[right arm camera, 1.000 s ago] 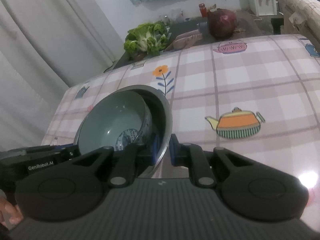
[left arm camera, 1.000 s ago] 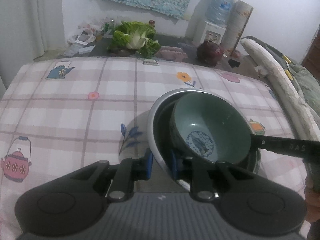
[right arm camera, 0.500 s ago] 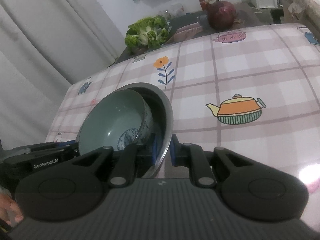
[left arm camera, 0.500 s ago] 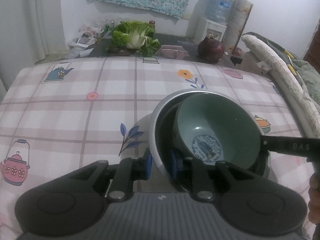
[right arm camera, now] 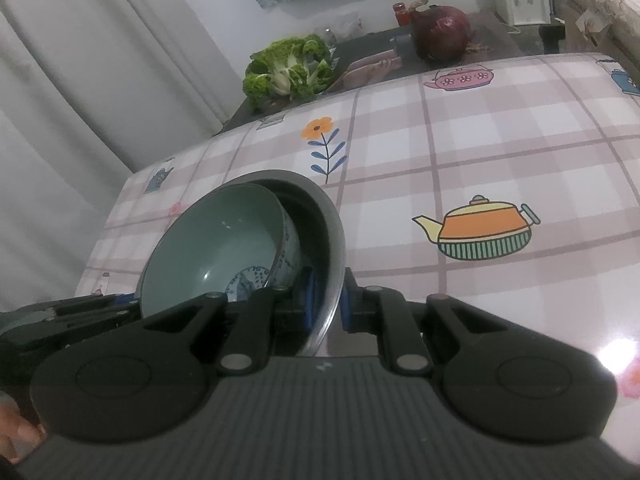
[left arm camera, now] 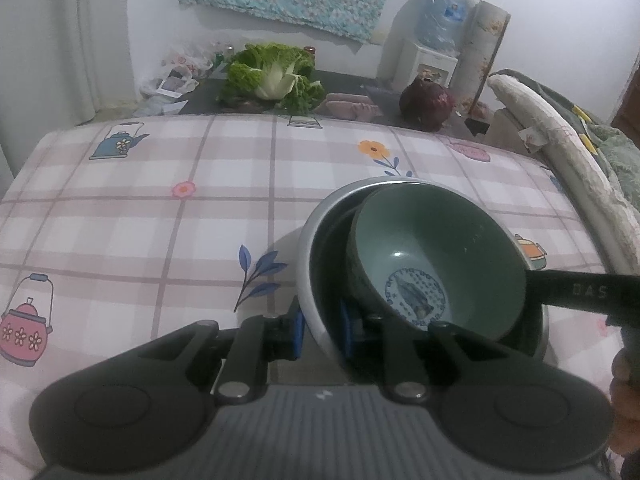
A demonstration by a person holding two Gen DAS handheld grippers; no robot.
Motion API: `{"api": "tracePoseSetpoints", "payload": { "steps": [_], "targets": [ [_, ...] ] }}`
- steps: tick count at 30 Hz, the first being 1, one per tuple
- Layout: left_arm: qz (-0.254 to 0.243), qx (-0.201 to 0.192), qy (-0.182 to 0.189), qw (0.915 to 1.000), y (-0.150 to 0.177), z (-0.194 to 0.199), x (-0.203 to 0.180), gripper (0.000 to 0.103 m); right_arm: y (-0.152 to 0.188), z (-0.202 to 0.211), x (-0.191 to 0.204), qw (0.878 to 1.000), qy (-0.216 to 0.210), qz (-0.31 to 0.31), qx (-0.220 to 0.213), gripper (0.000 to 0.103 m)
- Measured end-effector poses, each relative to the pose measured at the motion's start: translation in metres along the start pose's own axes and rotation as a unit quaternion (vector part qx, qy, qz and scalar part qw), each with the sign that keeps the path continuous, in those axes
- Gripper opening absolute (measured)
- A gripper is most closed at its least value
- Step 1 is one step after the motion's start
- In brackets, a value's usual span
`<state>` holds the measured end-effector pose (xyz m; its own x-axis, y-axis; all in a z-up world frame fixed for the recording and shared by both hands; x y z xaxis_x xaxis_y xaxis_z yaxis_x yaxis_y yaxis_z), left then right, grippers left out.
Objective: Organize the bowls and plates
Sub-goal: 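Lift and carry the steel bowl with green bowl toward the white plate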
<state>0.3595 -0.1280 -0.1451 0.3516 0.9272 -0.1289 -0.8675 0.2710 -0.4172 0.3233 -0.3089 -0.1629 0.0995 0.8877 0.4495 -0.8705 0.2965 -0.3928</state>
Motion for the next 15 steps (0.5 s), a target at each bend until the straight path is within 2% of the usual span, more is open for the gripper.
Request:
{"api": "tracePoseSetpoints", "payload": {
  "steps": [15],
  "targets": [
    [0.006,-0.001,0.003,1.0000,0.0005,0.0022,0.0007,0.018,-0.0014,0.0045,0.0016,1.000,0.002,0.003,-0.010,0.011]
  ]
}}
Point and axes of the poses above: each gripper's, at about its wrist camera, not at the fingertips, and z roughly against the way its jaws point, x to its left, y to its underside, the point moved 9 cm from there along -z, roughly the way its jaws point, and after that the axes turned 14 degrees about x, right-handed, at the moved point
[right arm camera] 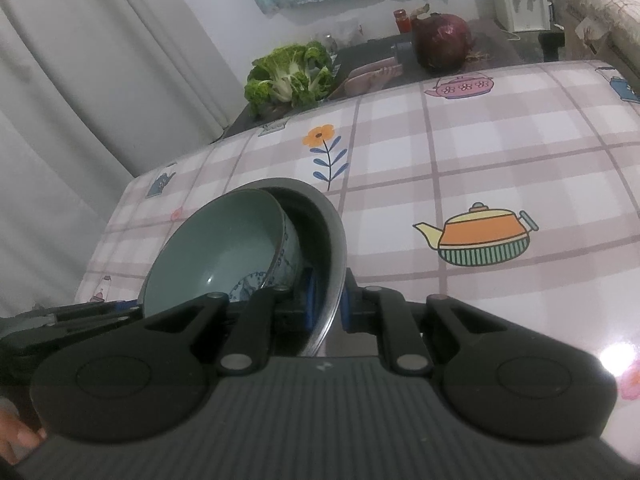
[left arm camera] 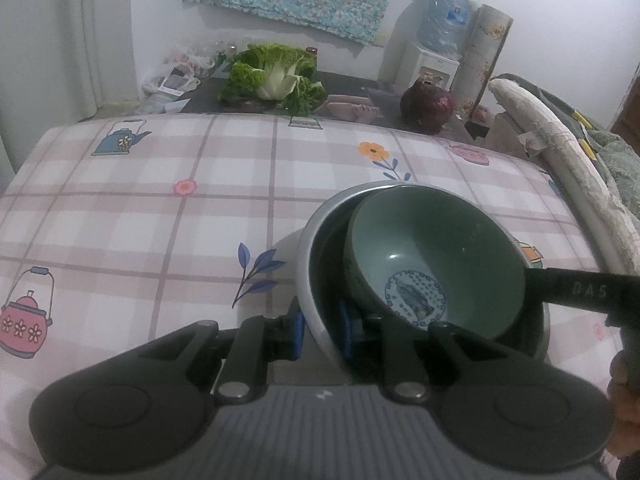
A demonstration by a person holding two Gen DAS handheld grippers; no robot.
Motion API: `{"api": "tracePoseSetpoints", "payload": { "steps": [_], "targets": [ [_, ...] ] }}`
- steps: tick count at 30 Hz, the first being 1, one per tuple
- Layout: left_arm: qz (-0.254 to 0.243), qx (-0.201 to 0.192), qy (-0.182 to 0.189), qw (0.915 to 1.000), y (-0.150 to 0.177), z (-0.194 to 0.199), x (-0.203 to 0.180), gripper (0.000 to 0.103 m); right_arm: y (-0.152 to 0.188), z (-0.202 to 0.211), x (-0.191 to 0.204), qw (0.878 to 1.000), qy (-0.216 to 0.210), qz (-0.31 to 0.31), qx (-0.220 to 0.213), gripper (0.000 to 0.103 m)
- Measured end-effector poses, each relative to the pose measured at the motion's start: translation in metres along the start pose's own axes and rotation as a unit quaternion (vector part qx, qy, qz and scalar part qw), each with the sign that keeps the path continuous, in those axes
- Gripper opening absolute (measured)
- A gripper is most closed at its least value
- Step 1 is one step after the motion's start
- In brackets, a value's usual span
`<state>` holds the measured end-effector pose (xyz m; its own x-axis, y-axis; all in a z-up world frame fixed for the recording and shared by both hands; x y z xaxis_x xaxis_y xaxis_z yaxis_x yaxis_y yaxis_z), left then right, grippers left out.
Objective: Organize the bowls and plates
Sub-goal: 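Lift and carry the steel bowl with green bowl toward the white plate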
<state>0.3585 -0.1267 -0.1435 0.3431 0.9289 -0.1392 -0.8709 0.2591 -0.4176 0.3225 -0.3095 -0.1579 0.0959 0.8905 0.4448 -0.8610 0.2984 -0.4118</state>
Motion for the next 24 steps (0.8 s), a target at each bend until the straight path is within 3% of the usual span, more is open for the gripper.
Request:
{"api": "tracePoseSetpoints", "payload": {
  "steps": [24],
  "targets": [
    [-0.002,-0.009,-0.003,1.0000,-0.003,0.010,-0.004,0.017,-0.001,0.009,0.000,1.000,-0.003,0.000,-0.011,0.012]
  ]
}}
Point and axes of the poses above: each gripper's, at about its wrist camera, not at the fingertips, and z roughly against the way its jaws point, x to its left, y to its underside, the point moved 9 cm from there along -z, roughly the way its jaws point, and after that the axes turned 14 degrees about x, right-handed, at the moved point
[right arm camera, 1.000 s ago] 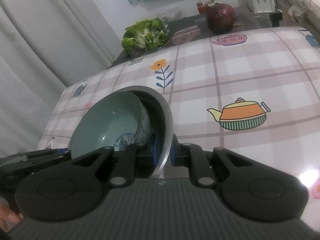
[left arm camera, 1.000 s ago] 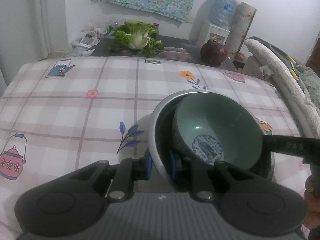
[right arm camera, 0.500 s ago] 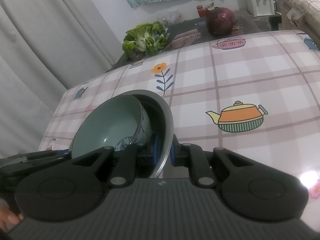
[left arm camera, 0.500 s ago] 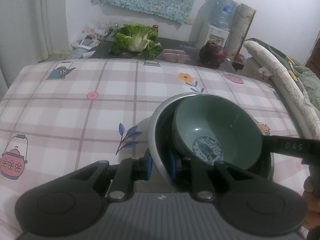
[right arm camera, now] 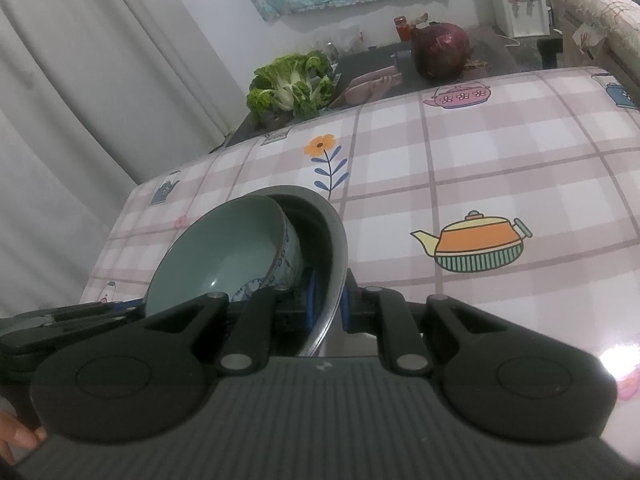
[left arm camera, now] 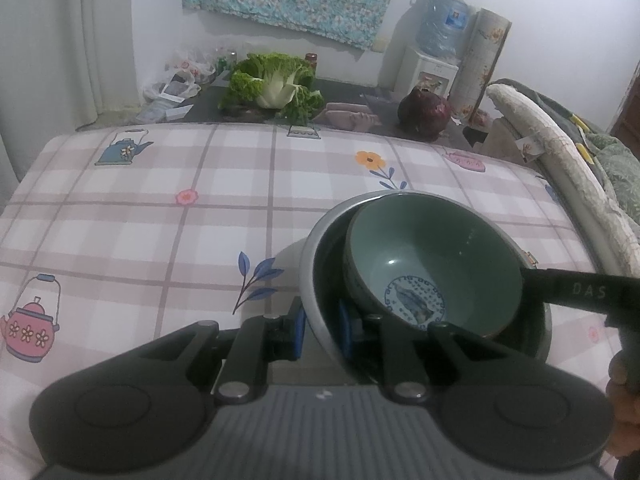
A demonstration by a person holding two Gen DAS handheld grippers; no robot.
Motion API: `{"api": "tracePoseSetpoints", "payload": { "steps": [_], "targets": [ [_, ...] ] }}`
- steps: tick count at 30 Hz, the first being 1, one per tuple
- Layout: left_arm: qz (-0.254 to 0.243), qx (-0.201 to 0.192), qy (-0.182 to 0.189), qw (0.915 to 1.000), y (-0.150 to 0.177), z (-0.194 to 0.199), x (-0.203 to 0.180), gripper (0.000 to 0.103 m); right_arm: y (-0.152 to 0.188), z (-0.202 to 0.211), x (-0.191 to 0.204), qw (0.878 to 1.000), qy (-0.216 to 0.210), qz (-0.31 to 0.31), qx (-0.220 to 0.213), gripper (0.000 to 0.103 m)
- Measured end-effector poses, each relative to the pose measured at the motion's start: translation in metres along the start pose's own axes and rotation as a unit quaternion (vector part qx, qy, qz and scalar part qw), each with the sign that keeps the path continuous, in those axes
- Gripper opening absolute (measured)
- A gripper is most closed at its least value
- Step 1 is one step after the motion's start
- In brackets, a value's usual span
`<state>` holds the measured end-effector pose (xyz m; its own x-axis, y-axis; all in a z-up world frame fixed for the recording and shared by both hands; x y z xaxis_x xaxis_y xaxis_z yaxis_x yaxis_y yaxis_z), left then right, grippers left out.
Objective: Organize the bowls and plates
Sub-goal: 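Lift and carry the steel bowl with green bowl toward the white plate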
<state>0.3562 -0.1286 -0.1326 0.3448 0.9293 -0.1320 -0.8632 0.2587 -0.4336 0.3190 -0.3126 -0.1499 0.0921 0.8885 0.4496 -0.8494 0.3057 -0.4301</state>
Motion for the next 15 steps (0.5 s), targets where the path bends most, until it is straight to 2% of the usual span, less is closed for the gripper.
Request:
{"api": "tracePoseSetpoints", "payload": {
  "steps": [15],
  "targets": [
    [0.002,-0.006,0.002,1.0000,-0.0008,0.0063,0.0011,0.016,-0.0031,0.0070,0.0034,1.000,-0.001,0.002,-0.007,0.011]
  ]
}}
Point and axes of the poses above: each gripper's, at about its wrist camera, not at the fingertips, and z roughly against the way its jaws point, x to its left, y to its underside, the point moved 9 cm from there along -z, roughly the way its jaws point, and after that the axes turned 14 degrees about x, right-handed, at the moved point
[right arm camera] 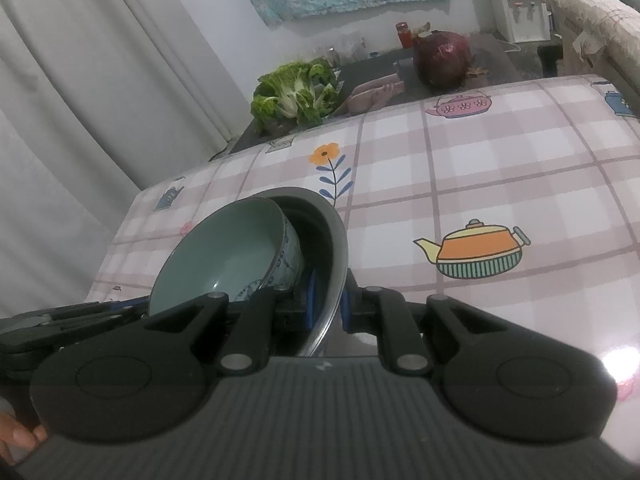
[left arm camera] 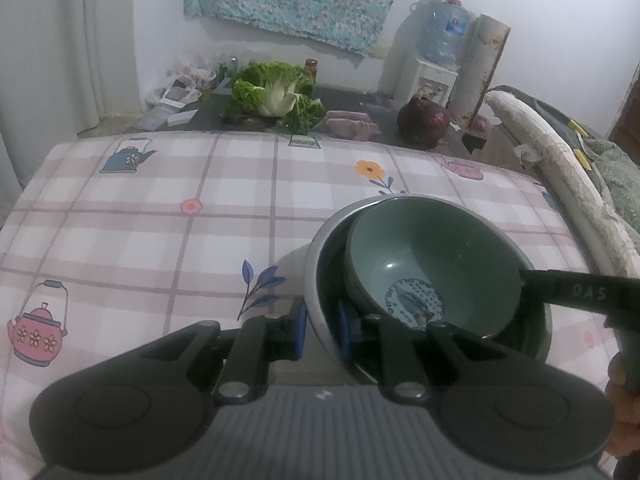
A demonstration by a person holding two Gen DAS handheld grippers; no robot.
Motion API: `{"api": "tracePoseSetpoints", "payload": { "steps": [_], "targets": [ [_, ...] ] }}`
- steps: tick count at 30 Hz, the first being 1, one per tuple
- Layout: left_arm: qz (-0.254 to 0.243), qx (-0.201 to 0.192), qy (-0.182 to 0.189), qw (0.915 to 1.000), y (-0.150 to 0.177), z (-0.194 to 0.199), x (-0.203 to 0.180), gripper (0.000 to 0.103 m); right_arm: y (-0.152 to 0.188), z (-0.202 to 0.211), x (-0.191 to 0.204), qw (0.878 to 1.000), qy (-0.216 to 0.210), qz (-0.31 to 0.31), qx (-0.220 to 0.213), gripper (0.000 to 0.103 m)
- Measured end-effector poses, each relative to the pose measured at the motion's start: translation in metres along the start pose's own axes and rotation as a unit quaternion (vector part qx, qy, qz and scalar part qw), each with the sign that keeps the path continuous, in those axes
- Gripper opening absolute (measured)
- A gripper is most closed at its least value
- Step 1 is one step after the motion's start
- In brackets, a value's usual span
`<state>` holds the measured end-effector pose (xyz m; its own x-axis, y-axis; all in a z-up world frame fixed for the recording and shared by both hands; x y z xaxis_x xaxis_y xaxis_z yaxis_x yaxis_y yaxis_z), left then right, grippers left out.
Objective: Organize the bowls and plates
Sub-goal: 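Lift and carry the steel bowl with green bowl toward the white plate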
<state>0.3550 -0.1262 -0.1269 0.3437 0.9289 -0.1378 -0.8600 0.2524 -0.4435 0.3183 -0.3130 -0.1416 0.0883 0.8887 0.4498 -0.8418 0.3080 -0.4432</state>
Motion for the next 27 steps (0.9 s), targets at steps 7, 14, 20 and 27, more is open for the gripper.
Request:
{"api": "tracePoseSetpoints", "payload": {
  "steps": [7,14,20,27],
  "targets": [
    [0.014,0.013,0.036,0.9992,0.001,-0.006,0.006,0.016,0.004,-0.006,-0.009,1.000,-0.006,-0.016,0.008,0.011],
    [0.025,0.032,0.065,0.9971,0.000,-0.016,0.007,0.016,0.006,-0.011,-0.016,0.999,-0.010,-0.029,0.016,0.011],
    [0.039,0.037,0.078,0.9955,0.002,-0.025,0.006,0.013,0.007,-0.017,-0.019,0.999,-0.022,-0.039,0.021,0.010],
    [0.049,0.036,0.086,0.9945,0.004,-0.023,0.008,0.013,0.008,-0.017,-0.020,0.999,-0.032,-0.040,0.017,0.010]
  ]
}}
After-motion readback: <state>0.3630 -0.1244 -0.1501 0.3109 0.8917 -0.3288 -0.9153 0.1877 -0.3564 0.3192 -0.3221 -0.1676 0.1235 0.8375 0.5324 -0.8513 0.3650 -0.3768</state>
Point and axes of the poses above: each gripper's, at about its wrist camera, not at the fingertips, and z roughly against the way its jaws point, x to its left, y to its underside, the point moved 9 cm from there along -z, roughly the way its jaws point, and after that the axes turned 14 degrees about x, right-handed, at the moved point
